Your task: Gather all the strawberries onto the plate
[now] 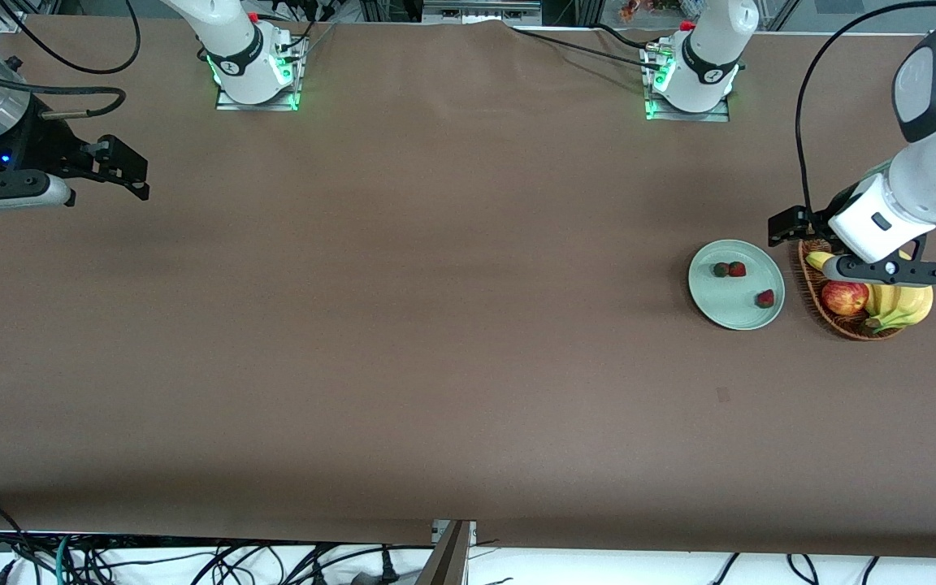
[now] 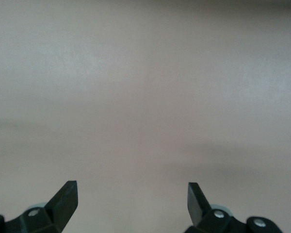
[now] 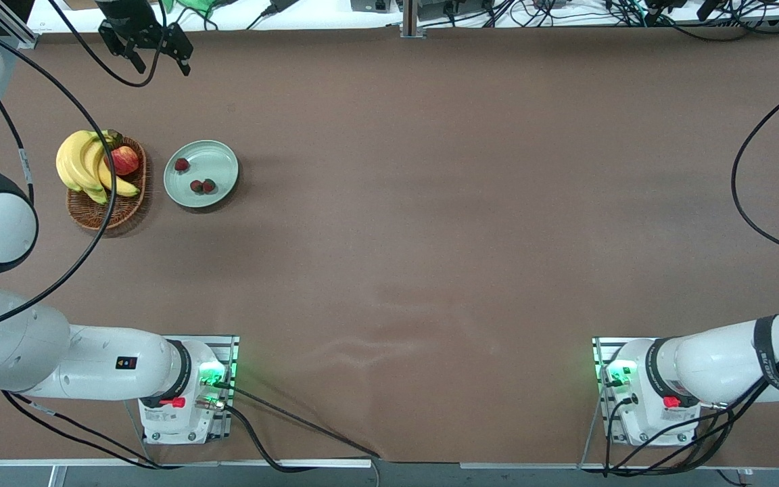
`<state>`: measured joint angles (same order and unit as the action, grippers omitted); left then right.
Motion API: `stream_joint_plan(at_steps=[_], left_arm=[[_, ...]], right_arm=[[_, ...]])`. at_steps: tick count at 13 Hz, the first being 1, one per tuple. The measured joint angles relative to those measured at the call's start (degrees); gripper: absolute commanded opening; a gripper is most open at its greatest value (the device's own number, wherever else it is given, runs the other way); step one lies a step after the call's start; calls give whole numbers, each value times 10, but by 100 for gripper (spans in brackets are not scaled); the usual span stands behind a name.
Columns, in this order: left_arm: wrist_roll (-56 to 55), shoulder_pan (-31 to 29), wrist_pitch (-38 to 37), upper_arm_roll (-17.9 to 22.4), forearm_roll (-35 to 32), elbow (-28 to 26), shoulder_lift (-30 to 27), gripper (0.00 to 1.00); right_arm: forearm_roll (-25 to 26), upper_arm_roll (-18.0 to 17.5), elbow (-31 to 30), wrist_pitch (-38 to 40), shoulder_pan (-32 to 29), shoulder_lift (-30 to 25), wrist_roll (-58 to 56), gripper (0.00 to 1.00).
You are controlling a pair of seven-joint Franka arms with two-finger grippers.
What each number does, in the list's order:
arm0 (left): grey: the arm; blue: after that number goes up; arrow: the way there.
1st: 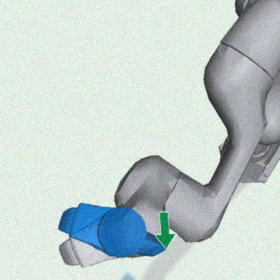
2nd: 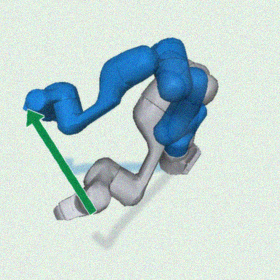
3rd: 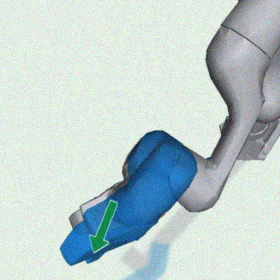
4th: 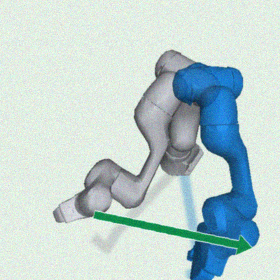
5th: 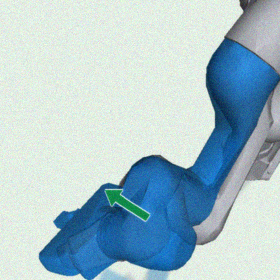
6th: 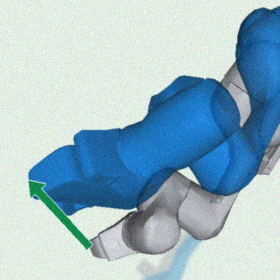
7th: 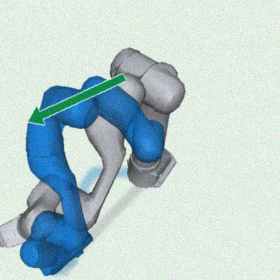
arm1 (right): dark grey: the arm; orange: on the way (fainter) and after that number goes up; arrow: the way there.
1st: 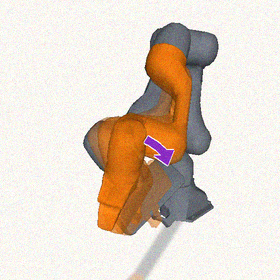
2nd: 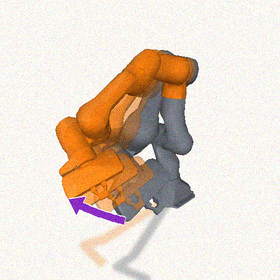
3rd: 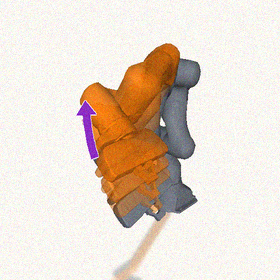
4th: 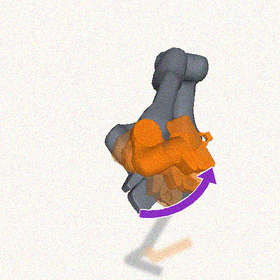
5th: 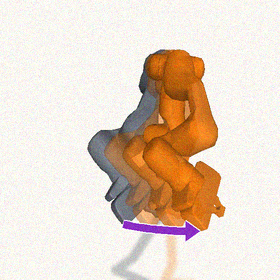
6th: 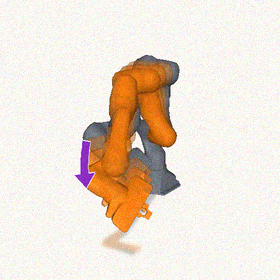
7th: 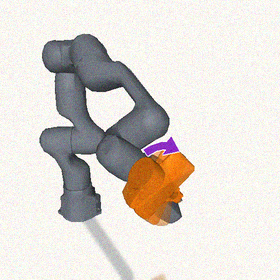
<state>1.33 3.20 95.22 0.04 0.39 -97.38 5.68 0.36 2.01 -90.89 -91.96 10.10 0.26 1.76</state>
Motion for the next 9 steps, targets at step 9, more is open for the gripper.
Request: stream_joint_plan(at_steps=[9], left_arm=[[0, 19, -75, 24, 1, 77, -1, 100]], right_arm=[[-6, -2, 0, 0, 0, 0, 0, 100]])
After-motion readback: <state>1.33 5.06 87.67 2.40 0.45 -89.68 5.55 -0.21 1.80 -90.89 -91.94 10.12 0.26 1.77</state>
